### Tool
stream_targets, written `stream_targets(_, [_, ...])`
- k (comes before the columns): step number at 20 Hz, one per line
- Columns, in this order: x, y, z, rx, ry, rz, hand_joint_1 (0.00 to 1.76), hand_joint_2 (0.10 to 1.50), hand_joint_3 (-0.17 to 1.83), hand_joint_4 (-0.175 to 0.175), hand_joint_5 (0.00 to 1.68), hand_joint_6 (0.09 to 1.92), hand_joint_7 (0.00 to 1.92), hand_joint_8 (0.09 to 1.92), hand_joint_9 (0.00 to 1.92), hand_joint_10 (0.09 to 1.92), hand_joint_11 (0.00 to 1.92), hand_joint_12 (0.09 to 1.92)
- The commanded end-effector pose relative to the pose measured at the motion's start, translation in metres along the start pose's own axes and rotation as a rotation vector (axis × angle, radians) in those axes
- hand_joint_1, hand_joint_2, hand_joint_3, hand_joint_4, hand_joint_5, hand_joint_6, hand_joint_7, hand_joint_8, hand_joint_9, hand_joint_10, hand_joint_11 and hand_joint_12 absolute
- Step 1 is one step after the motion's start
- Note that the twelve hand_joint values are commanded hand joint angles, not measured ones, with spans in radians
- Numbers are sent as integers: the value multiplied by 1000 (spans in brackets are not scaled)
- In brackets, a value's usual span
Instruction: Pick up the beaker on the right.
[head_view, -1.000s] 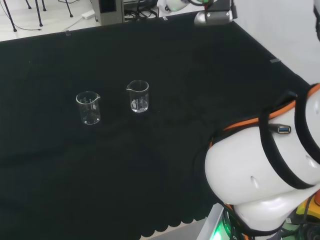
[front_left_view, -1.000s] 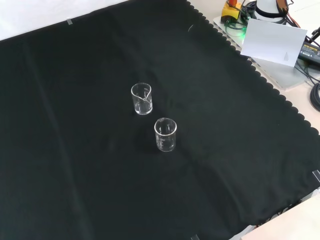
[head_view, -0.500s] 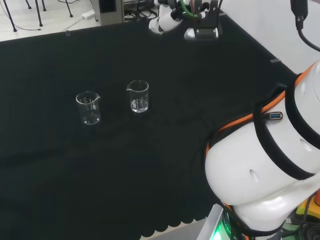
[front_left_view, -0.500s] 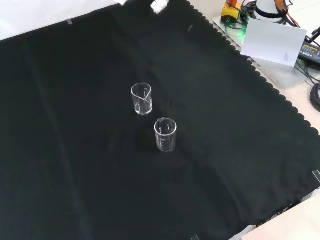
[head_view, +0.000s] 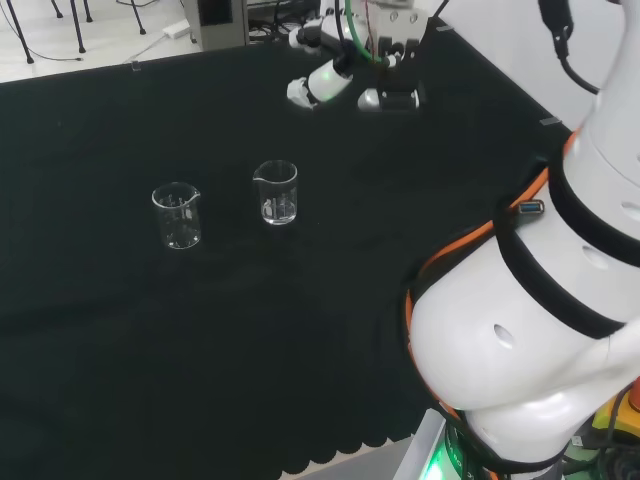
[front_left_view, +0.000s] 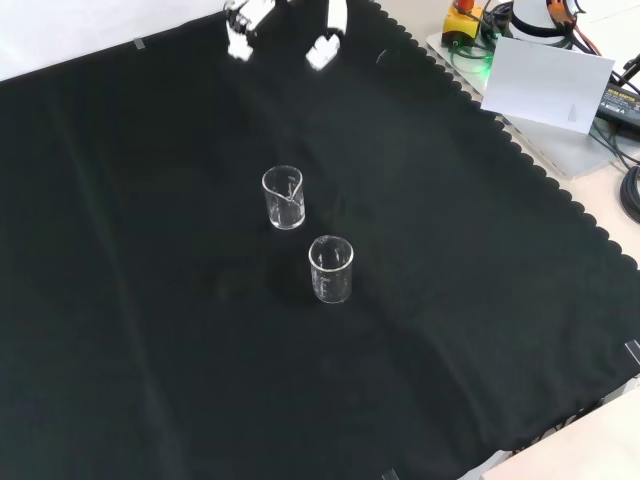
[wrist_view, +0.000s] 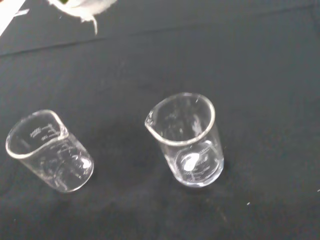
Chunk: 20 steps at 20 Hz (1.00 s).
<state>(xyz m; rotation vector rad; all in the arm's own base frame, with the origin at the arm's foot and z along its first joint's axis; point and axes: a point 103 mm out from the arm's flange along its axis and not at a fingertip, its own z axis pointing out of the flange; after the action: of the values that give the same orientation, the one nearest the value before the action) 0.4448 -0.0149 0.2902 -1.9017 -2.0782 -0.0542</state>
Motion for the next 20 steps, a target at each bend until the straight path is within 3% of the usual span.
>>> stream_targets(1, [-15, 26, 31, 19, 108, -77, 801, 618, 676, 0, 298, 87, 171, 514, 251, 665, 0, 1111])
stream_targets(8, [-28, 43, 50, 48, 140, -114, 831, 519, 705, 5, 253, 87, 146, 497, 224, 658, 0, 1071])
stream_targets(16, [-40, 59, 74, 75, 199, -127, 820, 480, 724, 6, 254, 87, 170, 507, 269, 661, 0, 1107])
stream_targets(20, [-39, 63, 84, 99, 210, -160, 802, 469, 723, 7, 267, 87, 177, 511, 275, 658, 0, 1128])
